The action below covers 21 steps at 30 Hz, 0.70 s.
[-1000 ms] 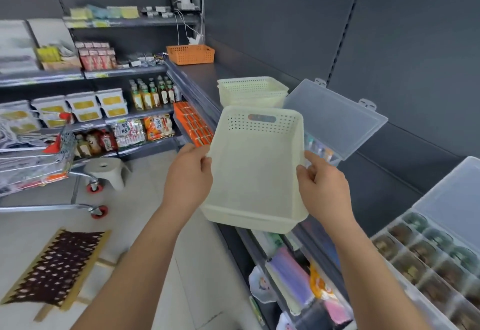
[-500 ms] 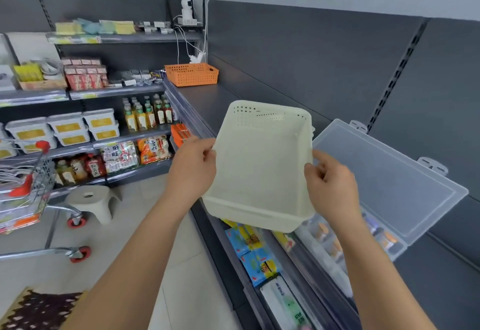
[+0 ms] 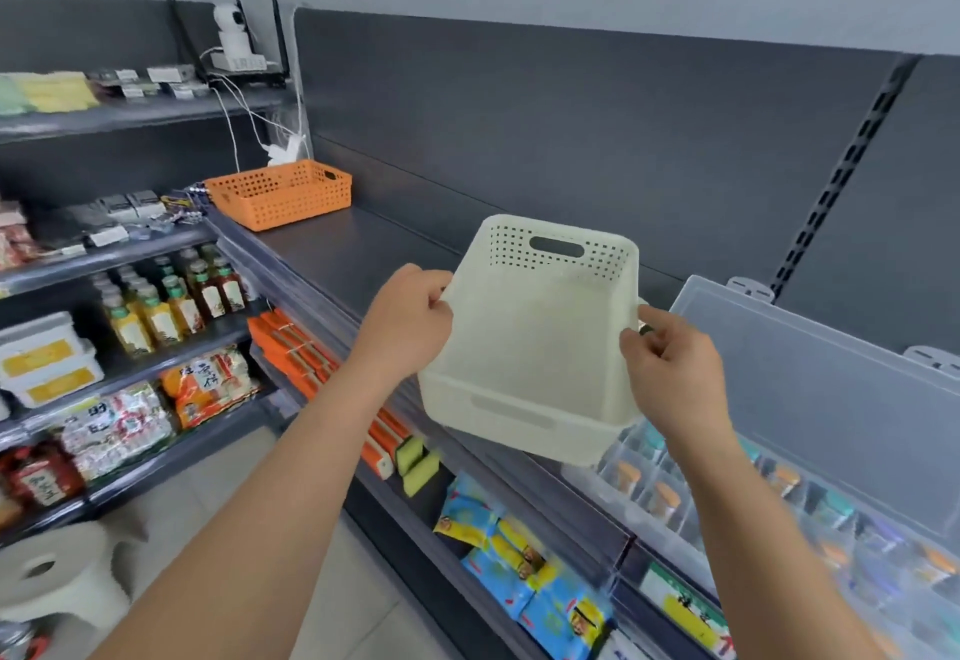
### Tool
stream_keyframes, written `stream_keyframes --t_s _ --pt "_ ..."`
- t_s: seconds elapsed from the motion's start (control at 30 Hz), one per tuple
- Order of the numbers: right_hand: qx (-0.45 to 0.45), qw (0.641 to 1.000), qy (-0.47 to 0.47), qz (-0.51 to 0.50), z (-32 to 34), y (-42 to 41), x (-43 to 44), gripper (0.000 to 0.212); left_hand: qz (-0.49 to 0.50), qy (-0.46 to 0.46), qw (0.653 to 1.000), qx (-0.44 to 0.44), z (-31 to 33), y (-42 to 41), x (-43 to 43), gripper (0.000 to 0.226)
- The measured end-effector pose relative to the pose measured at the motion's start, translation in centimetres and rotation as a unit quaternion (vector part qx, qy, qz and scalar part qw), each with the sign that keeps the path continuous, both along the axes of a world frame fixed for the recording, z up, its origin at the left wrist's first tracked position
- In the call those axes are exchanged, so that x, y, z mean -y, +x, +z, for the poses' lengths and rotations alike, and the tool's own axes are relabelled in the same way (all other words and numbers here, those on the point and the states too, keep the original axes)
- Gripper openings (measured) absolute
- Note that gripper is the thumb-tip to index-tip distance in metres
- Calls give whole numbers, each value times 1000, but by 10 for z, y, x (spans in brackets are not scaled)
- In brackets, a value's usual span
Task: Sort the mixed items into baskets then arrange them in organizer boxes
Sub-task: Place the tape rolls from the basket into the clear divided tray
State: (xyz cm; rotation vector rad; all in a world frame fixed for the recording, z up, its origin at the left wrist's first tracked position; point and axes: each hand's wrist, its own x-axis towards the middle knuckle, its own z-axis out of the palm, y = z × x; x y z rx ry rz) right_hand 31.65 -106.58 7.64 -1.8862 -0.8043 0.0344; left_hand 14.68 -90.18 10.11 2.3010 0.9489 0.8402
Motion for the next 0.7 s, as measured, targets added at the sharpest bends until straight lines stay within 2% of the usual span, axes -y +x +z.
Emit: stream_keyframes --t_s 0.13,0.3,0.5,0.6,0.7 --pt "1 999 11 -42 7 11 -26 21 -38 -25 999 1 -1 29 -43 25" --pt "-15 996 28 -82 8 37 -58 20 -81 -48 996 -4 -5 69 -86 28" --pt "-32 991 12 -127 -4 53 -82 30 -126 -74 989 -23 -14 105 -122 30" --pt "-45 987 8 -156 -11 56 -91 27 -158 -86 983 -36 -23 118 -139 32" --pt "-42 980 3 -196 -18 51 -101 37 -193 -84 977 -38 -32 130 -156 32"
